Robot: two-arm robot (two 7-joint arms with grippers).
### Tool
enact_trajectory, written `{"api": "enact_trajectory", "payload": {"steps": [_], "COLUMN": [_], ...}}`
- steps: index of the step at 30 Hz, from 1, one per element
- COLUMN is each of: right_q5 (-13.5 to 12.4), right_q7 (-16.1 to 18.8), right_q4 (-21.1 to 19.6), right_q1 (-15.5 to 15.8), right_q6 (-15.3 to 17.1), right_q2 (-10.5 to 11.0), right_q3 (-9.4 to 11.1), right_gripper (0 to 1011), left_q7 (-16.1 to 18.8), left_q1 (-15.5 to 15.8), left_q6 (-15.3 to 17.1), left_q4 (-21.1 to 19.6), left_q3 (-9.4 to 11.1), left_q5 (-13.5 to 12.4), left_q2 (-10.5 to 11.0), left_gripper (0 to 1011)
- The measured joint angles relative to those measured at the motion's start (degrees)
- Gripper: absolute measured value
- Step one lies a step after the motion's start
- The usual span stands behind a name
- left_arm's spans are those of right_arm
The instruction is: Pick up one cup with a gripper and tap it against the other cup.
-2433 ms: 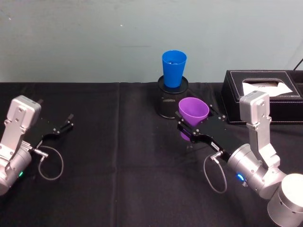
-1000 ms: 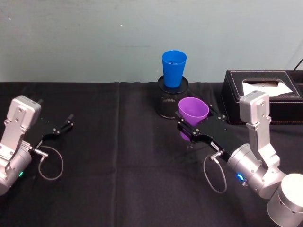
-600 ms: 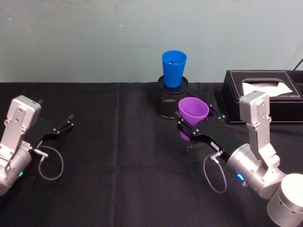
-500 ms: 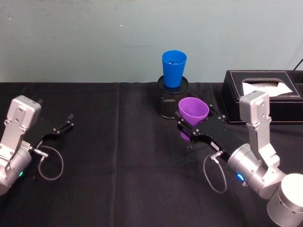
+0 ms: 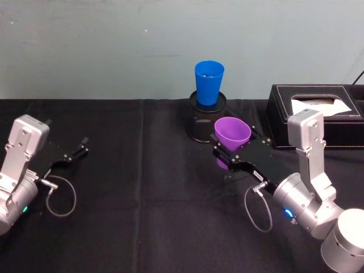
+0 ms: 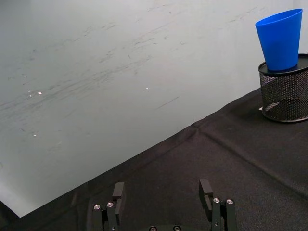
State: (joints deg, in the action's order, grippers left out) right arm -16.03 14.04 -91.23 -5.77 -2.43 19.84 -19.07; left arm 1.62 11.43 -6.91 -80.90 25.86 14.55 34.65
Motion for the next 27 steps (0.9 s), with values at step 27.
{"api": "enact_trajectory", "payload": {"steps": [27], "right_q5": [0.0], "right_q7": [0.0], "right_q4": [0.0], "right_q1": [0.0], "right_q6": [0.0], "right_q2": [0.0], "right_q3": [0.0], "right_gripper": [724], "left_q7": [0.0], "left_q1": [0.0], "left_q6": [0.0], "left_q4": [0.0], "left_q3": [0.0], "left_q5": [0.0], "left_q2": [0.0], "left_gripper": [1000]}}
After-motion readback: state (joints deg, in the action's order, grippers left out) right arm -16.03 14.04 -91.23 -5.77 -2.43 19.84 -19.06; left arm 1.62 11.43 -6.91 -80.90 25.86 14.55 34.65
